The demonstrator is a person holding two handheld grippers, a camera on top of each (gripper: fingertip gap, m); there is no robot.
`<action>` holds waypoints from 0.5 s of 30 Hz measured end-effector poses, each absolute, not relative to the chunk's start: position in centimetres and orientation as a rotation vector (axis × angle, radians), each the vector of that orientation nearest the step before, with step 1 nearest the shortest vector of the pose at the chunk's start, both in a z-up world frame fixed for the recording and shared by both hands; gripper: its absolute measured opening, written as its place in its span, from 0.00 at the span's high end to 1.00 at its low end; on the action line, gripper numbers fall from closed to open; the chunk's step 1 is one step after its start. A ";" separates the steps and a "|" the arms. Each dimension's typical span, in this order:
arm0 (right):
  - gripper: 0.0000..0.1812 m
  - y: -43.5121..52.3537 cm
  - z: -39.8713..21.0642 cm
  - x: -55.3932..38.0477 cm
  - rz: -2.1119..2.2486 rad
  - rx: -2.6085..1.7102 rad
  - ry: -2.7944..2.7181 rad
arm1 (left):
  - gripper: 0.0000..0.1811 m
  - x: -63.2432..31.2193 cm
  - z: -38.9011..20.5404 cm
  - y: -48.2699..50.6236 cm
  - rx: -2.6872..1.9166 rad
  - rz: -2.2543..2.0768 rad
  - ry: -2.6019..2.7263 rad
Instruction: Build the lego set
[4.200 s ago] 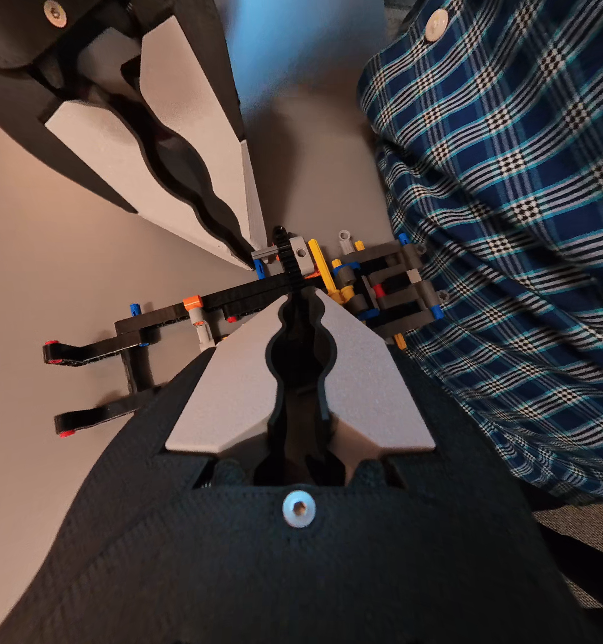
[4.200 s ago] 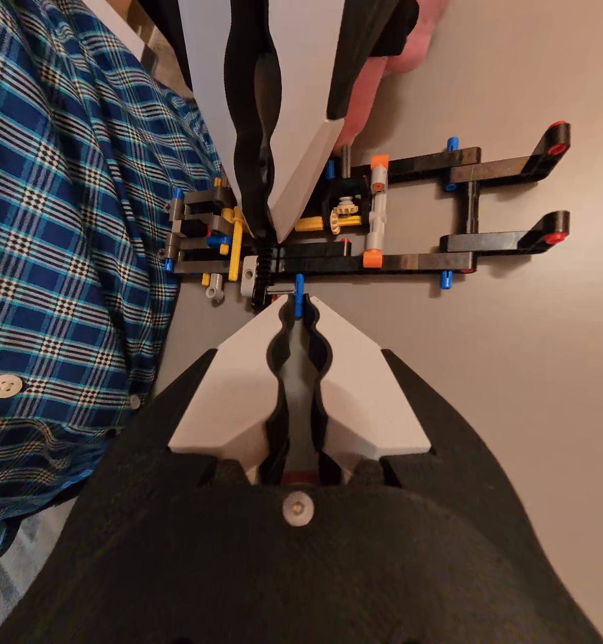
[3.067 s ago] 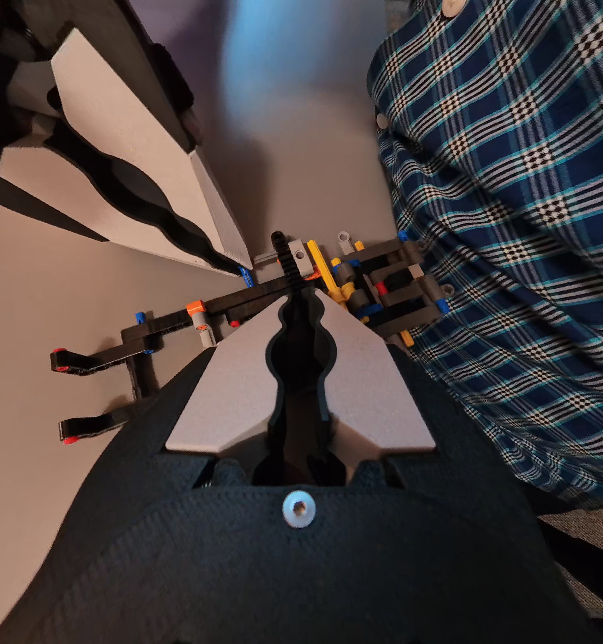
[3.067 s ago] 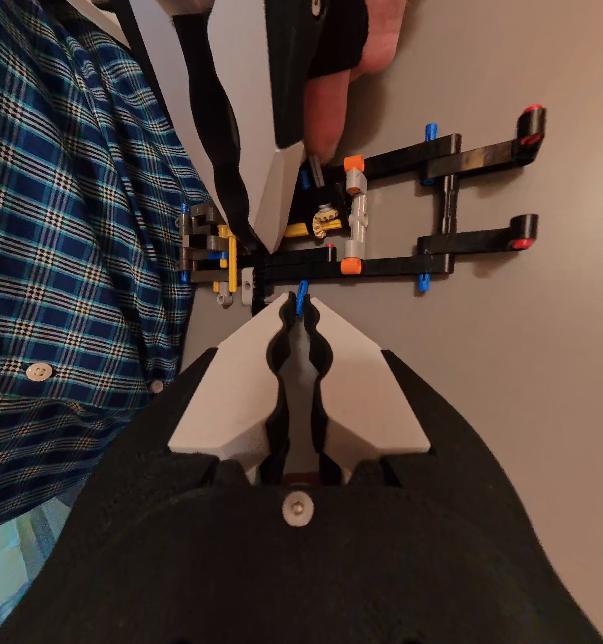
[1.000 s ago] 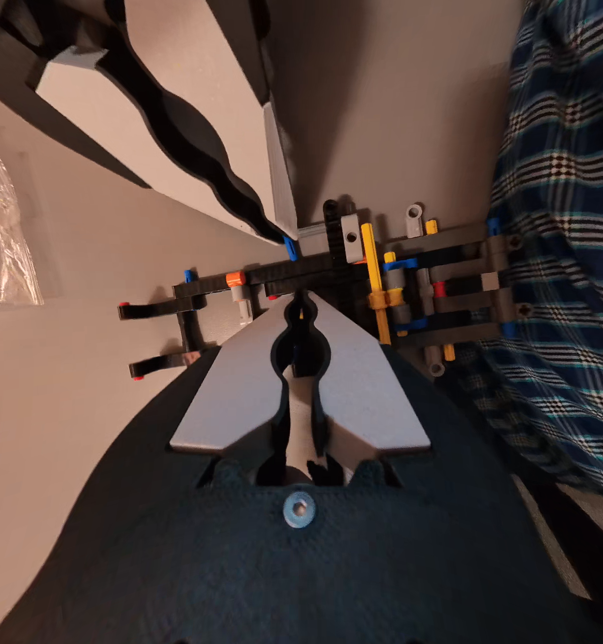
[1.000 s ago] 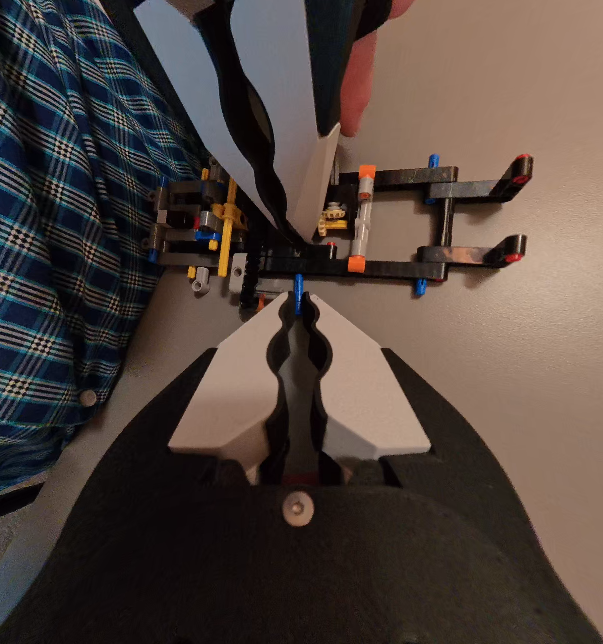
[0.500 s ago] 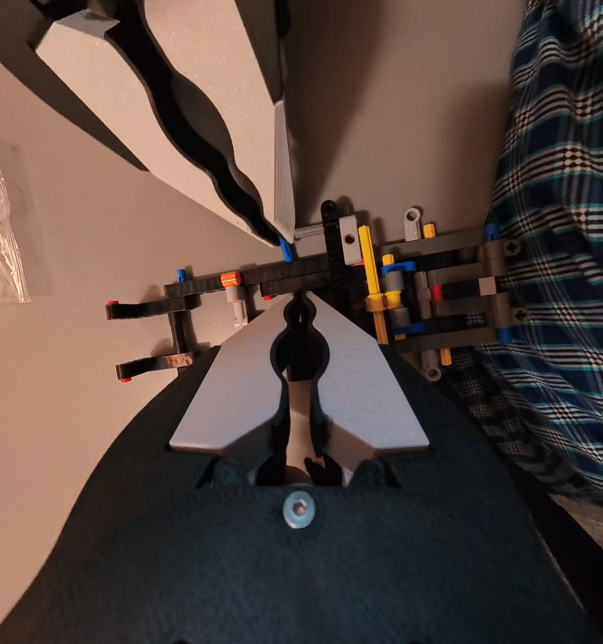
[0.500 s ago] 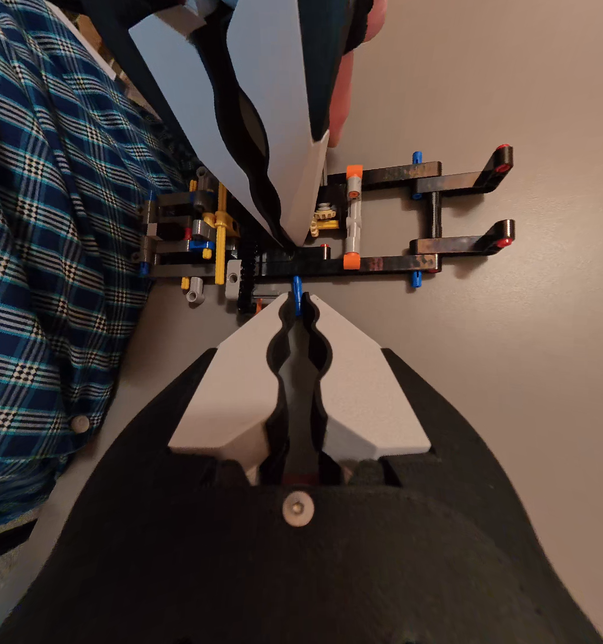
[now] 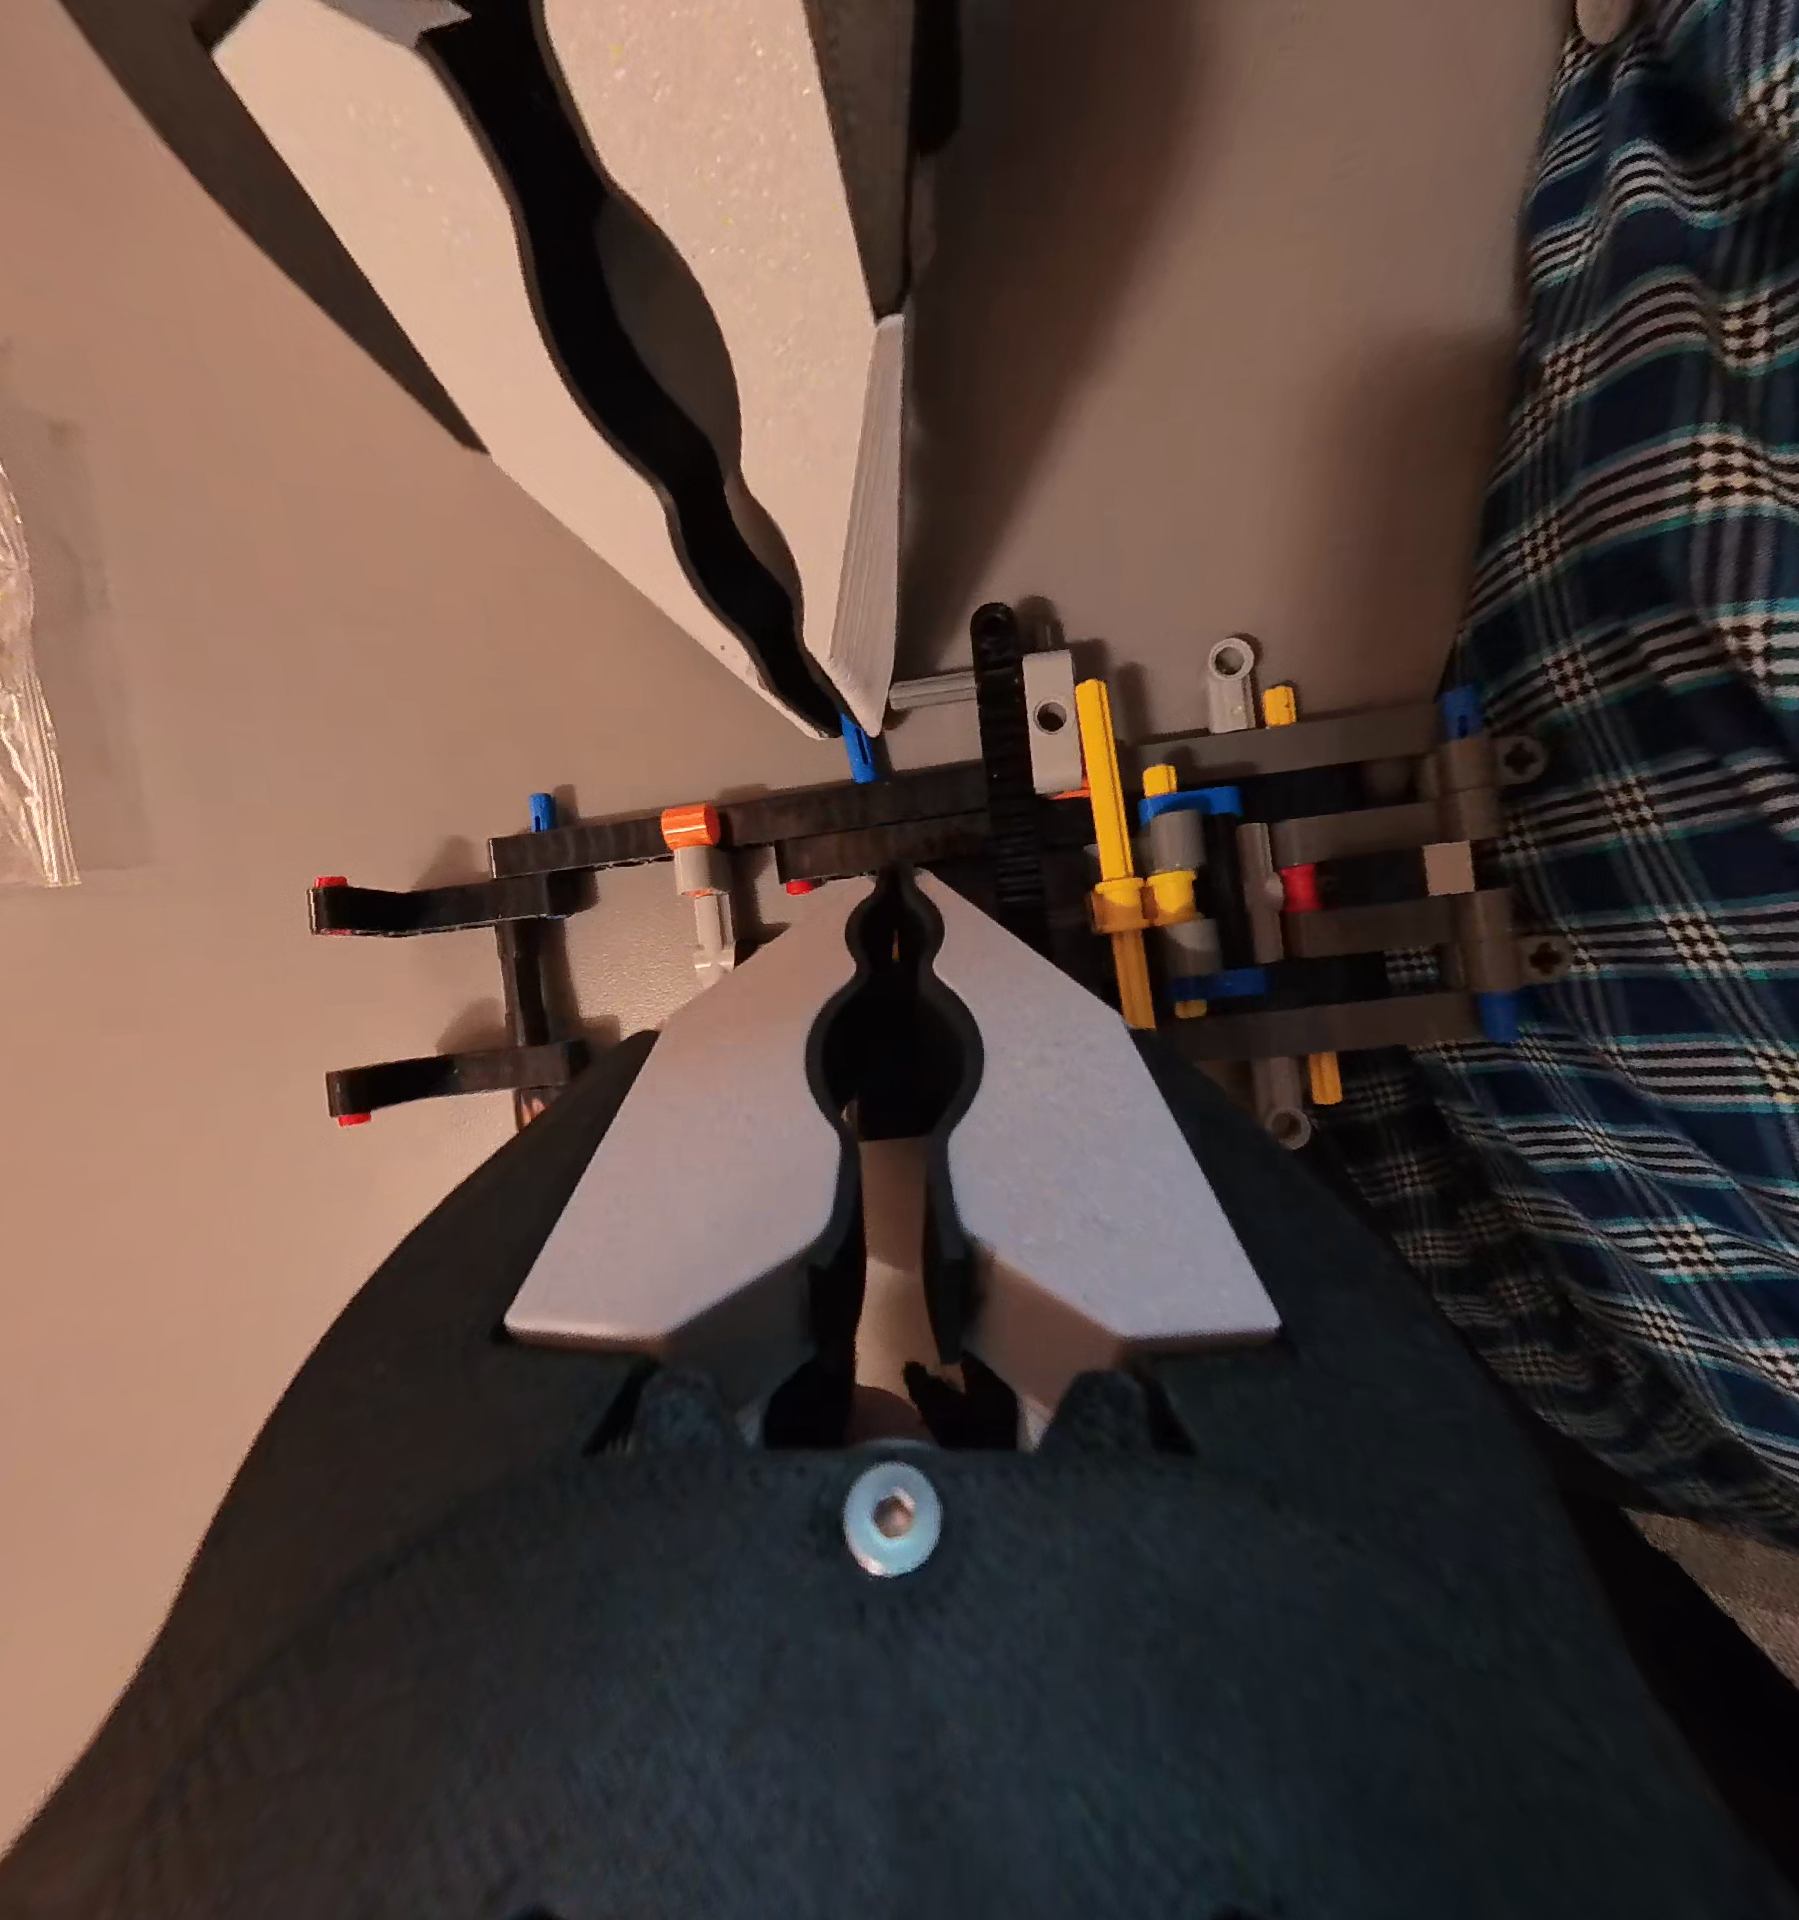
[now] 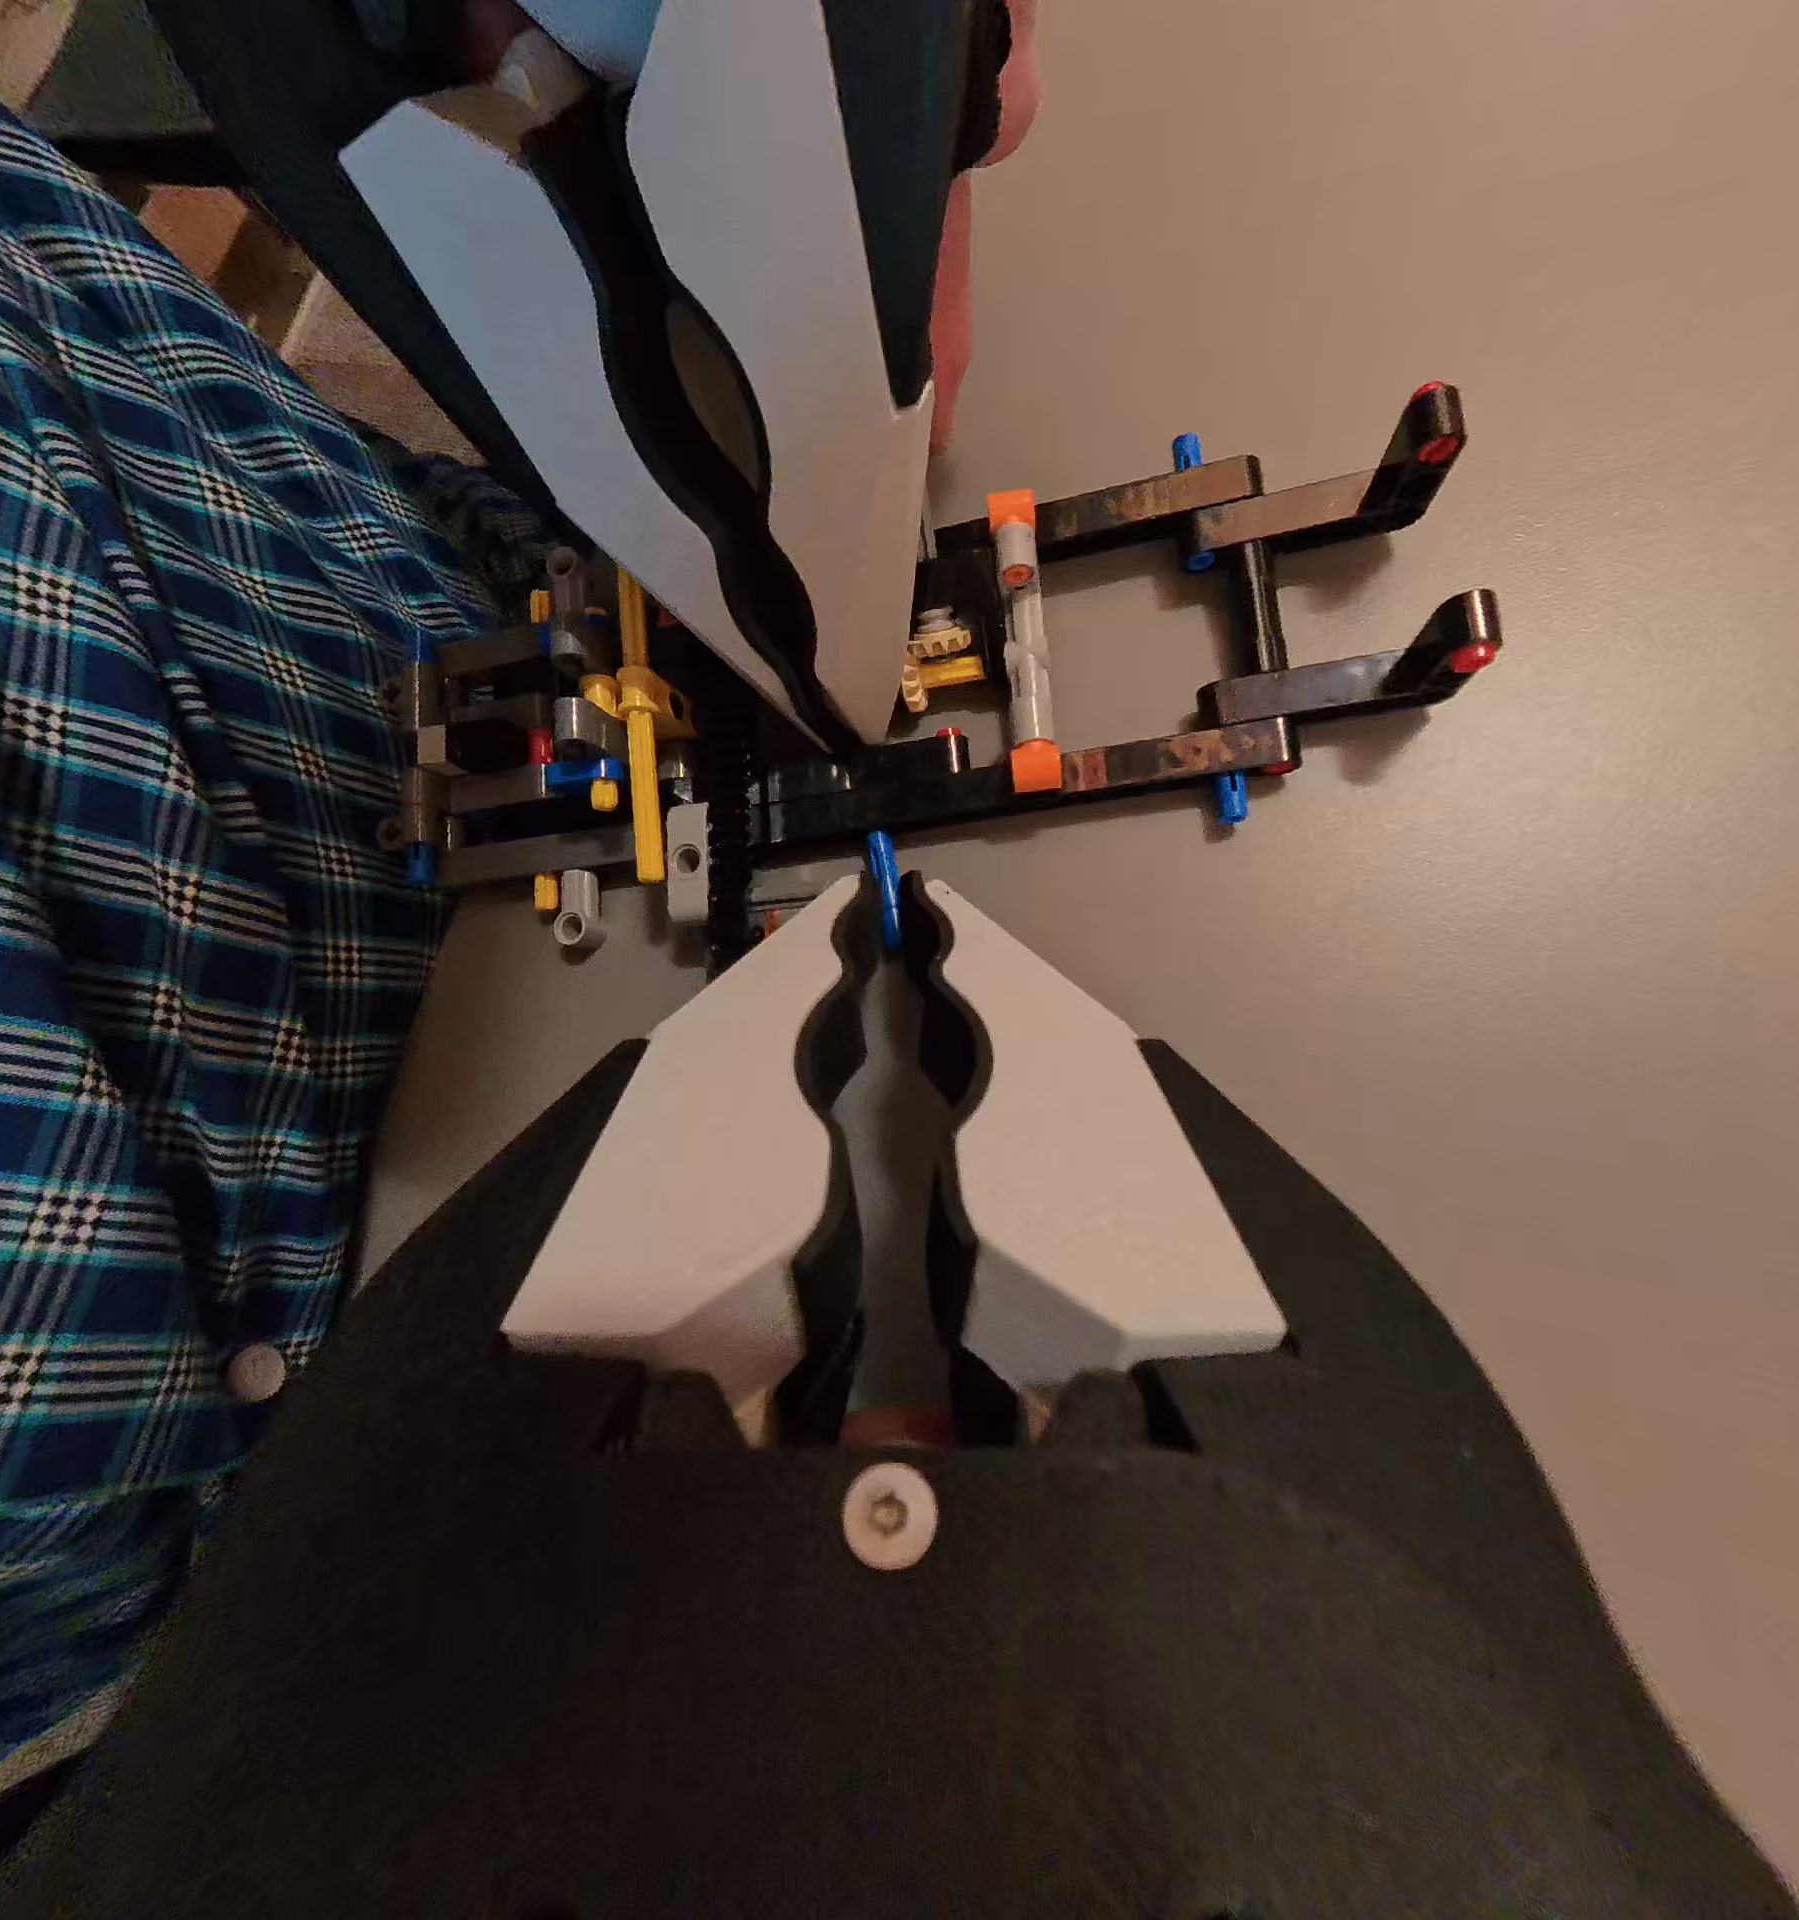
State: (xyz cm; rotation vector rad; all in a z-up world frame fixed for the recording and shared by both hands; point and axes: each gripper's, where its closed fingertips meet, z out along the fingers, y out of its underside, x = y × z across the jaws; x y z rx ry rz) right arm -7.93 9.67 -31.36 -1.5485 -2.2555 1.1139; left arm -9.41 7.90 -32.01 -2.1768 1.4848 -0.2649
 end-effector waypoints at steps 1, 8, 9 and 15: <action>0.99 9.7 -31.4 -7.9 1.096 -1.545 -2.255 | 1.00 -9.4 -32.0 7.9 -2.173 -0.265 1.482; 0.99 9.7 -31.5 -8.0 0.969 -1.424 -2.285 | 1.00 -9.5 -32.1 8.0 -2.164 -0.285 1.449; 1.00 9.7 -31.5 -8.0 0.947 -1.387 -2.293 | 1.00 -9.5 -32.1 8.0 -2.162 -0.281 1.447; 0.99 9.7 -31.6 -8.0 0.838 -1.309 -2.233 | 1.00 -9.6 -32.1 8.1 -2.152 -0.285 1.415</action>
